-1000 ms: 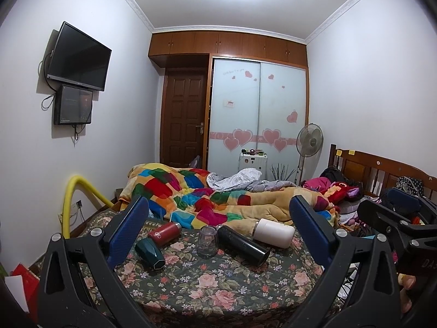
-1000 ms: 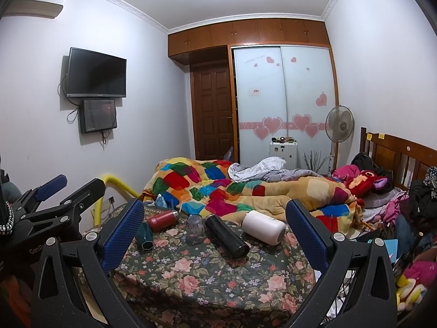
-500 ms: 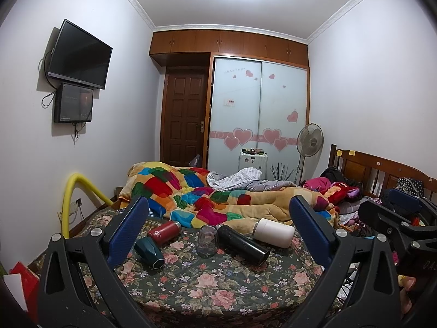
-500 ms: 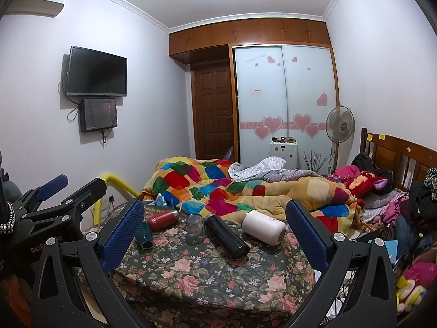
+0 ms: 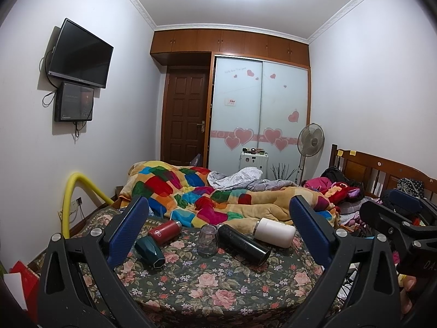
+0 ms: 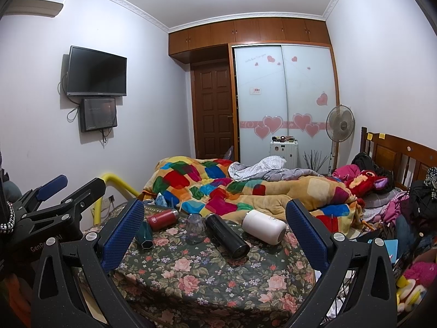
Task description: Flip cup upright
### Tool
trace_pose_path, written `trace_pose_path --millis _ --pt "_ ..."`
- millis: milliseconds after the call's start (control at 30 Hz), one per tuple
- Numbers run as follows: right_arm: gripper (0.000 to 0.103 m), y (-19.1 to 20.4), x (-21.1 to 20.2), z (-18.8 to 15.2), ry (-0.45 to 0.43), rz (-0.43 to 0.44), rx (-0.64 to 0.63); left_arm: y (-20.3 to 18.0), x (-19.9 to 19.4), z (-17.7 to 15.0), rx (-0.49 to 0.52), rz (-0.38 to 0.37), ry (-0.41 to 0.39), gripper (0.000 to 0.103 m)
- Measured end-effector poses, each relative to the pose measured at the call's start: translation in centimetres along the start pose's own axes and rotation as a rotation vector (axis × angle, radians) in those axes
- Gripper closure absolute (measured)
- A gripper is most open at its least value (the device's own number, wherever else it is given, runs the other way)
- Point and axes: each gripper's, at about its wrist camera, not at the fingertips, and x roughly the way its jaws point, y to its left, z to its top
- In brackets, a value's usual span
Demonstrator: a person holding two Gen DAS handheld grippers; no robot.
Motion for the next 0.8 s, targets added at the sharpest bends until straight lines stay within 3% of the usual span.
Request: trace_pose_path --millis 467,633,800 --pt "0.0 -1.2 3.5 -1.1 0.07 -0.013 0.018 1.0 3.7 -0.7 -0.022 0.009 0.059 0.0" --pt "0.0 -2.7 7.4 -2.1 0.161 -0.025 0.029 2.4 7.4 -2.2 -0.054 0.04 0.132 0.0" --pt "0.0 -4.7 13.9 -3.9 0.318 -0.028 0.026 4.2 12.0 -4.9 -0.073 0.096 0.238 0.0"
